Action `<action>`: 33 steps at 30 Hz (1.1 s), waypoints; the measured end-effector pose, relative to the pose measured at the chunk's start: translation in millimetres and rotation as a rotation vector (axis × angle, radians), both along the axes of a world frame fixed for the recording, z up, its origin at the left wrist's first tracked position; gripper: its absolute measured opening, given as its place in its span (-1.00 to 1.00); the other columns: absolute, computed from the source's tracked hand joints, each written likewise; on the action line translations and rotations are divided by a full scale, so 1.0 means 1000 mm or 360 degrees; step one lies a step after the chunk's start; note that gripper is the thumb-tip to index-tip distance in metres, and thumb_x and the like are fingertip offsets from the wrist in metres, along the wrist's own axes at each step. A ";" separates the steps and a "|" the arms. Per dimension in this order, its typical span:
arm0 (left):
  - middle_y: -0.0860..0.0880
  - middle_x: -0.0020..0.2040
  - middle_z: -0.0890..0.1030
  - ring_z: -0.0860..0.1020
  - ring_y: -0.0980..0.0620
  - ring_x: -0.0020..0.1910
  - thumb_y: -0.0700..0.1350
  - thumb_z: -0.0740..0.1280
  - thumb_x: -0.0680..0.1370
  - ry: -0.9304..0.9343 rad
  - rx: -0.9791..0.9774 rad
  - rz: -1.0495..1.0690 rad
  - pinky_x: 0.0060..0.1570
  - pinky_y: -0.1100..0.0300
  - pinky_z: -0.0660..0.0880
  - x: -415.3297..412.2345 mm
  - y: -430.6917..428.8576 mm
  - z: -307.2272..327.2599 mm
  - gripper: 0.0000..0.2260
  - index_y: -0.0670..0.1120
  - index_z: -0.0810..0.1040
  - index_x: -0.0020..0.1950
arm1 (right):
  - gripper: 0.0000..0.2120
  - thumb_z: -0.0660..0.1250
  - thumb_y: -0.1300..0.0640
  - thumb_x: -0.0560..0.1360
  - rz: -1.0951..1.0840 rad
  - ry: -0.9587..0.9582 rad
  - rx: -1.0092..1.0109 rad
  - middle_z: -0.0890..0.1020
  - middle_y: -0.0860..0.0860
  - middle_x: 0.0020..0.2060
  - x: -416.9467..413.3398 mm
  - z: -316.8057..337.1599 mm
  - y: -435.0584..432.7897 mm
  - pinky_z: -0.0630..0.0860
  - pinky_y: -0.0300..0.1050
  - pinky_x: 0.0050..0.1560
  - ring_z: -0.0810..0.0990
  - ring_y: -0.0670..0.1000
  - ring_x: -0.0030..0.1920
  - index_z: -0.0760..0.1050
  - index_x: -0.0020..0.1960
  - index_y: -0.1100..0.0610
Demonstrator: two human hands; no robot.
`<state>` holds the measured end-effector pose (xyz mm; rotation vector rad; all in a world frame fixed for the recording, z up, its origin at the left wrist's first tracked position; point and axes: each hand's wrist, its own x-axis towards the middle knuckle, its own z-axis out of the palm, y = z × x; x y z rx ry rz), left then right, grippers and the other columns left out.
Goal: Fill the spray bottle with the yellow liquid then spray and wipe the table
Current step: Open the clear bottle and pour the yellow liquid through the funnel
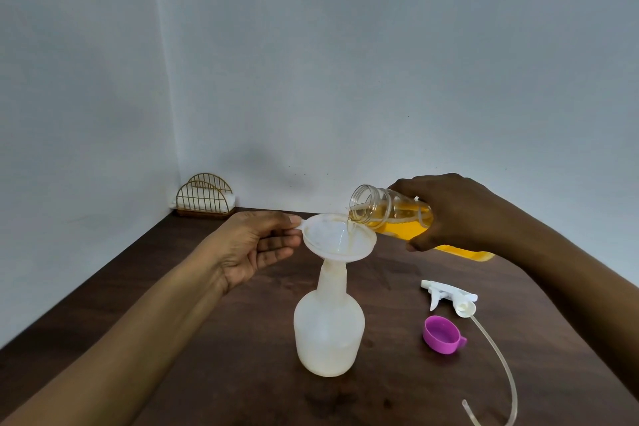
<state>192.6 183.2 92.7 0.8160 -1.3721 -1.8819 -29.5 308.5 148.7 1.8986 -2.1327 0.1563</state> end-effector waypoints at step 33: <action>-0.05 -0.44 0.64 0.60 0.14 -0.51 -0.24 0.38 0.44 -0.0012 0.0006 0.0000 -0.50 0.32 0.55 0.000 -0.003 -0.003 -0.94 -0.23 0.62 -0.14 | -0.35 0.50 -0.06 0.28 0.0005 0.0018 0.0009 0.56 -0.12 0.10 -0.003 -0.001 -0.001 0.45 -0.11 -0.01 0.49 -0.01 0.09 0.34 0.32 -0.12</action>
